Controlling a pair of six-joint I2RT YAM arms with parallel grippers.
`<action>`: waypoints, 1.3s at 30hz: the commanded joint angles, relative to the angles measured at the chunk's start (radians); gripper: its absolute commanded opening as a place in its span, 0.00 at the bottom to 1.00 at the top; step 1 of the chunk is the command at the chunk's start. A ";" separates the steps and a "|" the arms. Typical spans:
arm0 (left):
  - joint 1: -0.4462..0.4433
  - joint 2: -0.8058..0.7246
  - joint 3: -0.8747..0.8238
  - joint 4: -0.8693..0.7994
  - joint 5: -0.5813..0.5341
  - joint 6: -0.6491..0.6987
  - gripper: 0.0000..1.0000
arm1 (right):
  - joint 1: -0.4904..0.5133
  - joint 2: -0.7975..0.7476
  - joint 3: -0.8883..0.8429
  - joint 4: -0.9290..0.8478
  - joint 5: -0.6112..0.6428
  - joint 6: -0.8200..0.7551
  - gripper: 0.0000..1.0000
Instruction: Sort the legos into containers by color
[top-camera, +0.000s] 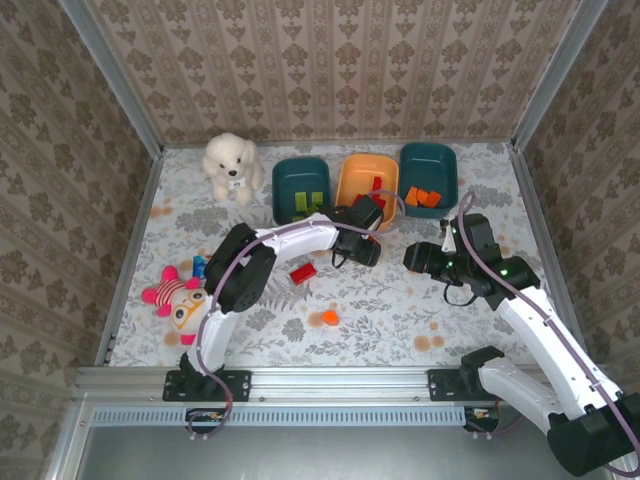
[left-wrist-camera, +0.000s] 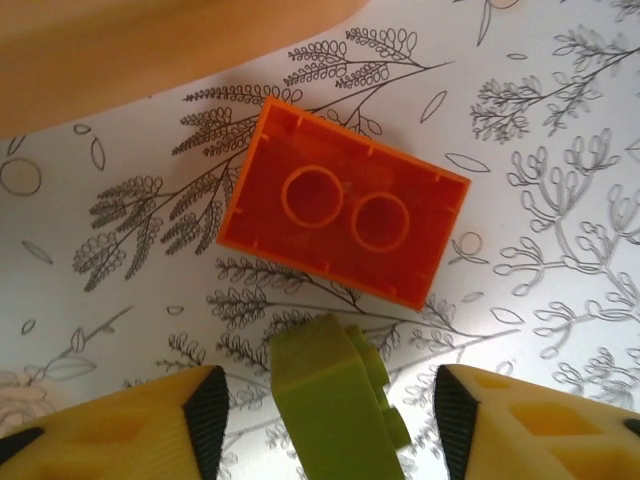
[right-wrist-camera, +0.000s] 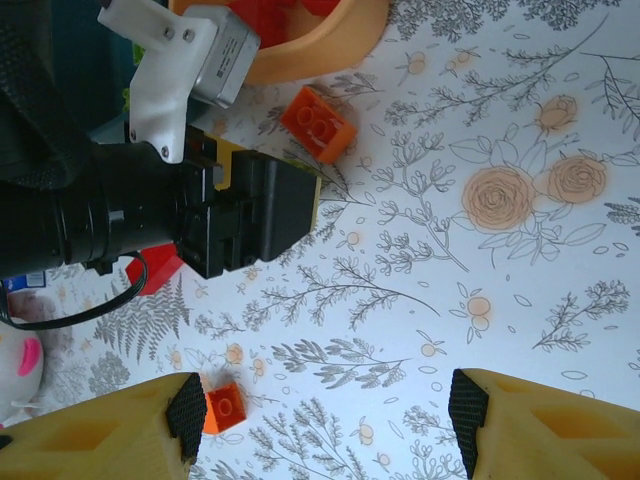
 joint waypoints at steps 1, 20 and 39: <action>-0.004 0.029 0.045 -0.051 -0.045 0.016 0.50 | -0.010 0.014 0.045 -0.034 -0.029 -0.029 0.68; 0.135 -0.237 0.026 -0.134 -0.150 0.002 0.21 | 0.057 0.203 0.163 0.146 -0.192 -0.134 0.69; 0.486 0.285 0.591 -0.034 0.066 0.041 0.27 | 0.200 0.558 0.181 0.596 0.026 -0.016 0.75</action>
